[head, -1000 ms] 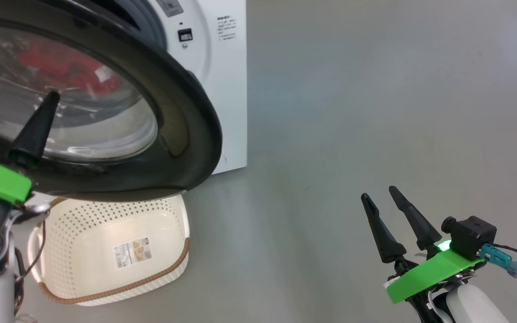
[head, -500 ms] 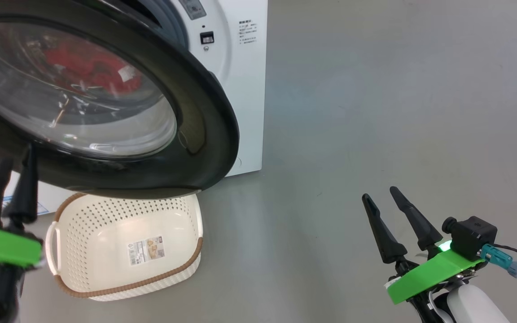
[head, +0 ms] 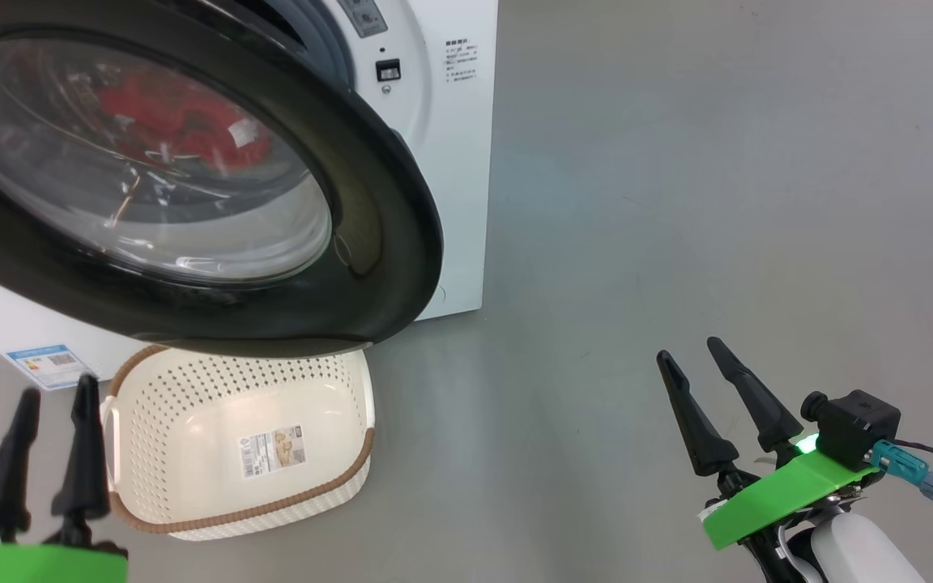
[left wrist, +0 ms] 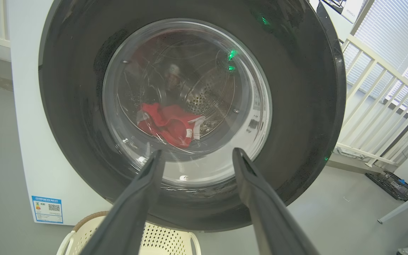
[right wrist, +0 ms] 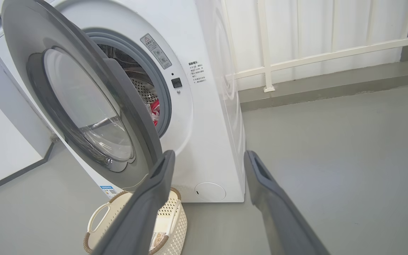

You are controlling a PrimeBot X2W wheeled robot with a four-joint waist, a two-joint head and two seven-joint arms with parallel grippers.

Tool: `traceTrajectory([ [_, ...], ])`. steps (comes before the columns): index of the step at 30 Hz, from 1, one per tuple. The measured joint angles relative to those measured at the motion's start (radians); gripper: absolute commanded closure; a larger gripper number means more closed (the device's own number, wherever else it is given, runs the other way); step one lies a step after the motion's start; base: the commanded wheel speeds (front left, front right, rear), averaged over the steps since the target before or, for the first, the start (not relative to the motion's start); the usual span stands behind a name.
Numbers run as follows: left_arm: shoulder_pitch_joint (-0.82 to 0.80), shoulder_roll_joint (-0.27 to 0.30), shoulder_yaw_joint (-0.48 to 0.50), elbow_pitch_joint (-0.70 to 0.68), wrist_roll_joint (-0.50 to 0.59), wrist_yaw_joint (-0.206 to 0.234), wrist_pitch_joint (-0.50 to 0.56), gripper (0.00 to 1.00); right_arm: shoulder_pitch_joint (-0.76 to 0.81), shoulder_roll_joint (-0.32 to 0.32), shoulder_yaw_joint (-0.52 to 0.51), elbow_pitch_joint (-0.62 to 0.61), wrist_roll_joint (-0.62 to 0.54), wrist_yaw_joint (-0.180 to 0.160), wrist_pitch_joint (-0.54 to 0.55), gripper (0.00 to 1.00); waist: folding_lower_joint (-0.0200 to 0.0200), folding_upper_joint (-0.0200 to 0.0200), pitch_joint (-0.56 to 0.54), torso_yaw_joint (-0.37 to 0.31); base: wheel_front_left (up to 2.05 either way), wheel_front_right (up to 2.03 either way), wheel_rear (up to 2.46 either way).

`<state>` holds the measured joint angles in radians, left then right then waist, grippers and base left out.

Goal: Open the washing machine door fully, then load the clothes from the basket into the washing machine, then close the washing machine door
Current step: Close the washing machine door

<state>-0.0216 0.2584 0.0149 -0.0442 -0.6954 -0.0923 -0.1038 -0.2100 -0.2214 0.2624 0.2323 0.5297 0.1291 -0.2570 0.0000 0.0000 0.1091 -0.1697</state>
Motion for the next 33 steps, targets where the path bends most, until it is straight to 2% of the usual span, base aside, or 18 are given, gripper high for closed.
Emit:
traceTrajectory([
  [6,0.041,-0.019,-0.013,0.065,0.055,0.0,-0.094,0.0,0.0,-0.001,-0.002,0.0,0.0,0.0,0.0,0.0,0.0001,0.0,-0.006,0.006,0.0,0.0,0.0],
  [12,0.042,-0.03,-0.017,0.098,0.142,0.002,-0.137,0.0,0.0,-0.006,-0.005,0.0,0.0,0.0,0.0,0.0,0.0,0.0,-0.006,0.018,0.0,0.0,0.0],
  [24,0.08,-0.099,0.012,0.098,0.242,0.008,-0.149,0.0,0.0,-0.015,-0.007,0.0,0.0,0.0,0.0,0.0,0.0,0.0,-0.014,0.031,0.0,0.0,0.0],
  [33,0.082,-0.138,0.04,0.092,0.291,-0.011,-0.149,0.0,0.0,-0.024,-0.015,-0.002,0.0,0.0,0.0,0.0,0.0,0.0,-0.02,0.038,0.0,0.0,0.0],
])
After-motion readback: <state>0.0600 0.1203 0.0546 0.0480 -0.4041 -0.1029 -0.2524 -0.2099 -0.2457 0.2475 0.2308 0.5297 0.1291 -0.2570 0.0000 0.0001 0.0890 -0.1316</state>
